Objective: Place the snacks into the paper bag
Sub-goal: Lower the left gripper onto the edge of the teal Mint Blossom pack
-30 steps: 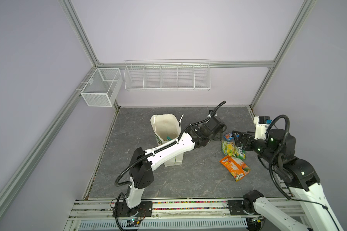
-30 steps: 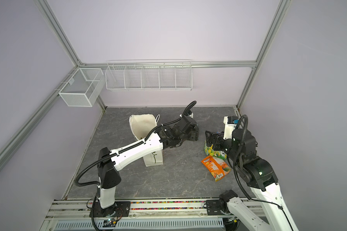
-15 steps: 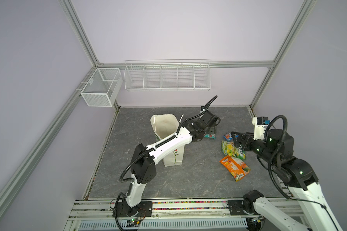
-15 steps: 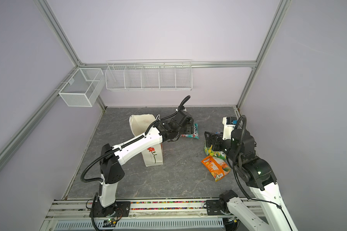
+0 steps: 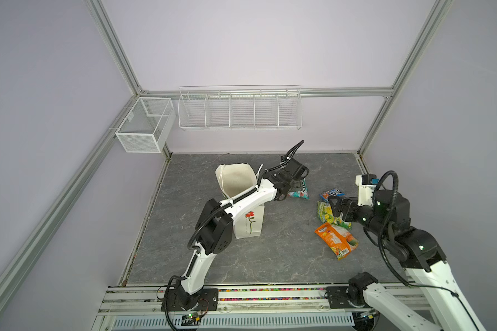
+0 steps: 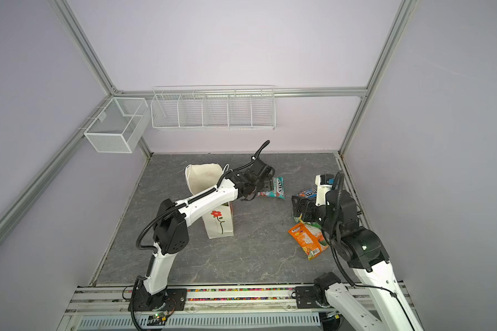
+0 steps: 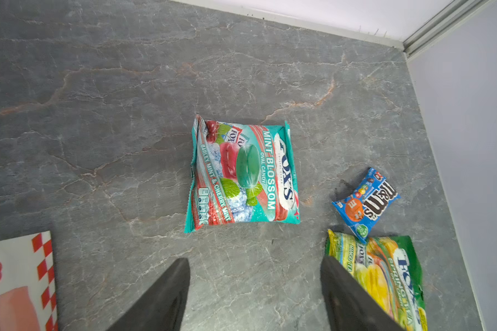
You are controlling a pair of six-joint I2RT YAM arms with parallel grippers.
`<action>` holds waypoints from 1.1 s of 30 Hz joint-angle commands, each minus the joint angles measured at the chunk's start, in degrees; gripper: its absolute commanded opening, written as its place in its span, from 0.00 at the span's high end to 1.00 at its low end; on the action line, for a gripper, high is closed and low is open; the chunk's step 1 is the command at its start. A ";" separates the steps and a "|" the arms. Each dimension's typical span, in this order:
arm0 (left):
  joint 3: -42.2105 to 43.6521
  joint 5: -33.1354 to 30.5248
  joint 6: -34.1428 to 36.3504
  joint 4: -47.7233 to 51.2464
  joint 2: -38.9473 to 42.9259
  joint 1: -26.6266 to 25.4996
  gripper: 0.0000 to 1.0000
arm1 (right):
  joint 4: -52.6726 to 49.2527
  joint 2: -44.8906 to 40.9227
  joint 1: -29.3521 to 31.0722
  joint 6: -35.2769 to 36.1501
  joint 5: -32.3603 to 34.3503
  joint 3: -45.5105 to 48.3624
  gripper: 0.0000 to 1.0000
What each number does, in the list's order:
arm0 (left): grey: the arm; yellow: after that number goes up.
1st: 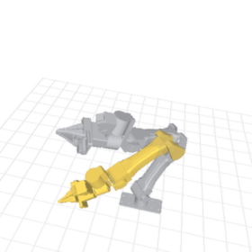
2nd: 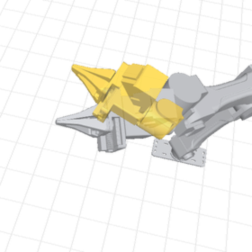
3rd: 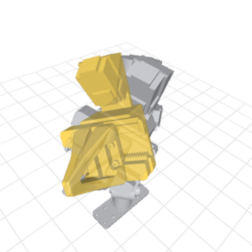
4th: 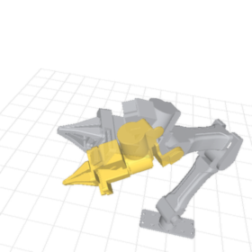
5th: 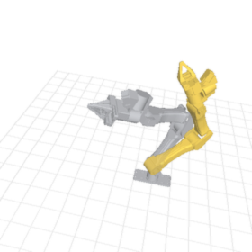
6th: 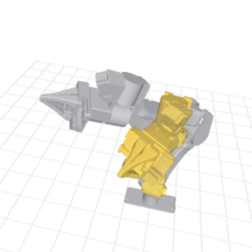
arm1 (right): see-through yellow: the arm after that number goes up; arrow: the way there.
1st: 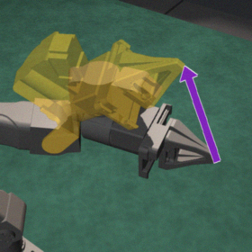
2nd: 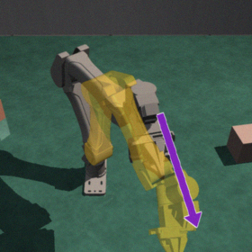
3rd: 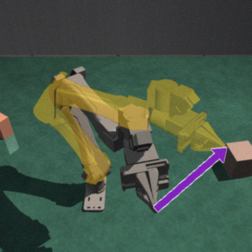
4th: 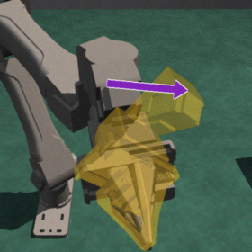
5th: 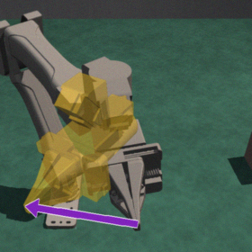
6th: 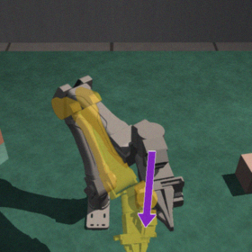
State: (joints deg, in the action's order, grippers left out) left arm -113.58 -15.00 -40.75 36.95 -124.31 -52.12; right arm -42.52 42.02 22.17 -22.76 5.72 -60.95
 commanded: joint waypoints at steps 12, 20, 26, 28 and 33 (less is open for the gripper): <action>-7.96 2.06 -3.60 2.16 -7.75 2.61 0.29 | 0.93 -2.20 -1.04 -0.50 -0.88 1.93 0.12; -7.72 4.23 -5.48 2.18 -10.29 4.89 0.30 | 0.43 -2.79 -1.39 -0.26 -1.06 2.11 0.11; -7.47 5.56 -6.15 2.08 -11.63 5.72 0.30 | 0.50 -2.75 -1.54 -0.27 -1.28 2.21 0.11; -7.28 6.42 -6.87 2.13 -12.17 6.14 0.30 | 0.58 -2.79 -1.56 -0.40 -1.48 2.23 0.11; -7.19 7.87 -7.24 2.07 -13.68 6.42 0.33 | 0.66 -2.57 -1.69 -0.37 -1.67 2.13 0.11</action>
State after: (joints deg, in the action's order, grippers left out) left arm -120.03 -8.36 -46.52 38.24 -136.38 -46.04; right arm -42.59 39.68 20.82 -22.74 4.69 -59.55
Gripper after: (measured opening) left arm 0.678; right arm 0.885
